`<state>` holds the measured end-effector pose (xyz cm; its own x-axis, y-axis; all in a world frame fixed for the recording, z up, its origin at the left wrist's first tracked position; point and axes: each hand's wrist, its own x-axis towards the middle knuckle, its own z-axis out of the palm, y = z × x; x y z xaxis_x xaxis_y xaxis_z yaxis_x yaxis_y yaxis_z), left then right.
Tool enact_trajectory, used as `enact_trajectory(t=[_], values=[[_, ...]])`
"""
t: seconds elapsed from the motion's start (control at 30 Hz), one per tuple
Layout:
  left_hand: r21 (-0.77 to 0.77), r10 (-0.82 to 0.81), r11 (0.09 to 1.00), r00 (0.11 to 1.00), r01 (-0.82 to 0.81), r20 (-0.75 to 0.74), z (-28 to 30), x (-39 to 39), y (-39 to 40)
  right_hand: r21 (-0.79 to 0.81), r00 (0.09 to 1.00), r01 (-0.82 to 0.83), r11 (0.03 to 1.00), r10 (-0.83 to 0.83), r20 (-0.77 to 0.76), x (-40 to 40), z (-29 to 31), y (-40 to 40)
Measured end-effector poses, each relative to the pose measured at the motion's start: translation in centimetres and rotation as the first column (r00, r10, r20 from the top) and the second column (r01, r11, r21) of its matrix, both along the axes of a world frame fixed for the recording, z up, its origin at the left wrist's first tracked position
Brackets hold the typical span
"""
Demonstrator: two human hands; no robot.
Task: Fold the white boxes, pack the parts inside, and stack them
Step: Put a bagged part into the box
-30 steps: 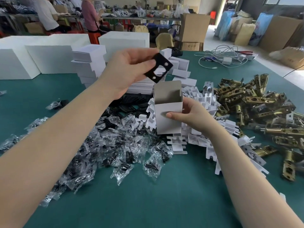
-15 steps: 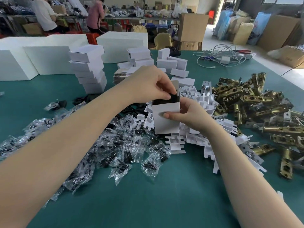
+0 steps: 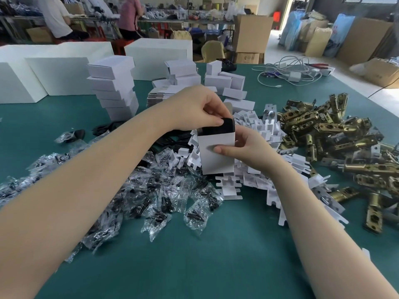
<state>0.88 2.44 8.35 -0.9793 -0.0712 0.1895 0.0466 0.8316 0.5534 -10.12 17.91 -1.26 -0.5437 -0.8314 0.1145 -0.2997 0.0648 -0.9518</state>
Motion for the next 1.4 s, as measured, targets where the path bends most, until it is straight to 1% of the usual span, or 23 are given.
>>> enact_trajectory(t=[0.1, 0.17, 0.33, 0.47, 0.53, 0.6, 0.7, 0.83, 0.93, 0.97, 1.0, 1.03, 1.07, 1.1, 1.13, 1.17, 1.2, 1.23, 1.27, 1.3, 1.37, 1.4], values=[[-0.067, 0.014, 0.998, 0.999, -0.011, 0.034, 0.3, -0.3, -0.3, -0.004, 1.000, 0.021, 1.000, -0.021, -0.010, 0.1, -0.1, -0.1], [-0.086, 0.020, 0.996, 0.999, -0.017, 0.041, 0.4, -0.6, -0.3, -0.019, 0.999, 0.041, 0.999, -0.041, -0.003, 0.1, -0.2, -0.1], [-0.053, 0.022, 0.998, 0.999, -0.020, 0.035, 0.9, -2.2, 0.3, -0.077, 0.991, 0.129, 0.989, -0.126, 0.047, -0.1, -0.1, 0.2], [-0.051, 0.036, 0.998, 0.999, -0.035, 0.014, 1.9, -3.1, 0.4, -0.074, 0.980, 0.184, 0.980, -0.177, 0.088, -0.6, -0.2, 0.5], [-0.071, 0.029, 0.997, 0.999, -0.026, 0.043, 2.1, -3.2, 0.3, -0.071, 0.982, 0.176, 0.982, -0.169, 0.084, -0.6, -0.1, 0.6], [-0.106, 0.013, 0.994, 0.995, -0.002, 0.104, 1.9, -3.3, 0.3, -0.066, 0.985, 0.162, 0.985, -0.157, 0.066, -0.6, -0.1, 0.5], [-0.112, 0.003, 0.994, 0.982, 0.018, 0.187, 1.1, -3.2, 0.5, -0.066, 0.987, 0.154, 0.986, -0.151, 0.047, -0.5, -0.1, 0.2], [-0.153, 0.018, 0.988, 0.979, 0.014, 0.204, 0.4, -2.9, 0.9, -0.045, 0.989, 0.145, 0.988, -0.144, 0.024, -0.7, -0.3, 0.1], [-0.187, 0.000, 0.981, 0.977, 0.041, 0.213, 0.3, -2.0, 1.1, -0.045, 0.990, 0.142, 0.989, -0.142, 0.020, -0.7, -0.3, 0.0], [-0.176, -0.009, 0.984, 0.984, 0.041, 0.179, 0.0, -1.6, 1.2, -0.046, 0.990, 0.139, 0.989, -0.138, 0.027, -0.7, -0.4, 0.1], [-0.139, -0.002, 0.990, 0.996, 0.015, 0.091, -0.3, -1.2, 1.1, -0.048, 0.991, 0.133, 0.990, -0.131, 0.037, -0.8, -0.4, 0.1], [-0.078, 0.035, 0.996, 0.998, -0.039, -0.050, -0.7, -0.7, 0.9, -0.051, 0.991, 0.127, 0.991, -0.125, 0.046, -0.8, -0.4, 0.1], [-0.009, 0.107, 0.994, 0.973, -0.111, -0.206, -1.2, -0.2, 0.4, -0.052, 0.992, 0.122, 0.991, -0.119, 0.051, -0.9, -0.5, 0.1], [0.056, 0.200, 0.980, 0.925, -0.192, -0.322, -1.7, 0.4, -0.2, -0.049, 0.992, 0.117, 0.992, -0.114, 0.049, -0.9, -0.5, 0.1], [0.100, 0.296, 0.955, 0.882, -0.279, -0.368, -2.1, 1.1, -1.0, -0.044, 0.993, 0.114, 0.993, -0.112, 0.043, -1.0, -0.6, 0.1], [0.101, 0.379, 0.925, 0.859, -0.367, -0.344, -2.6, 1.8, -2.1, -0.042, 0.993, 0.112, 0.993, -0.110, 0.040, -1.0, -0.7, 0.1], [0.053, 0.438, 0.897, 0.862, -0.440, -0.257, -3.1, 2.5, -3.3, -0.043, 0.993, 0.111, 0.993, -0.109, 0.040, -1.1, -0.8, 0.0], [-0.041, 0.467, 0.879, 0.875, -0.475, -0.130, -3.6, 3.2, -4.5, -0.047, 0.993, 0.110, 0.993, -0.108, 0.043, -1.0, -0.8, 0.0], [-0.159, 0.471, 0.871, 0.882, -0.464, 0.003, -4.2, 4.0, -5.6, -0.051, 0.993, 0.109, 0.993, -0.107, 0.046, -1.0, -0.8, 0.0], [-0.276, 0.465, 0.865, 0.877, -0.420, 0.124, -4.8, 4.6, -6.4, -0.053, 0.993, 0.109, 0.993, -0.107, 0.047, -1.0, -0.7, 0.0], [-0.455, 0.483, 0.834, 0.813, -0.313, 0.325, -5.9, 5.7, -7.1, -0.051, 0.993, 0.108, 0.993, -0.106, 0.047, -0.9, -0.7, 0.0], [-0.513, 0.512, 0.810, 0.768, -0.283, 0.385, -6.4, 6.1, -7.2, -0.050, 0.994, 0.107, 0.993, -0.105, 0.045, -0.9, -0.7, 0.0]])
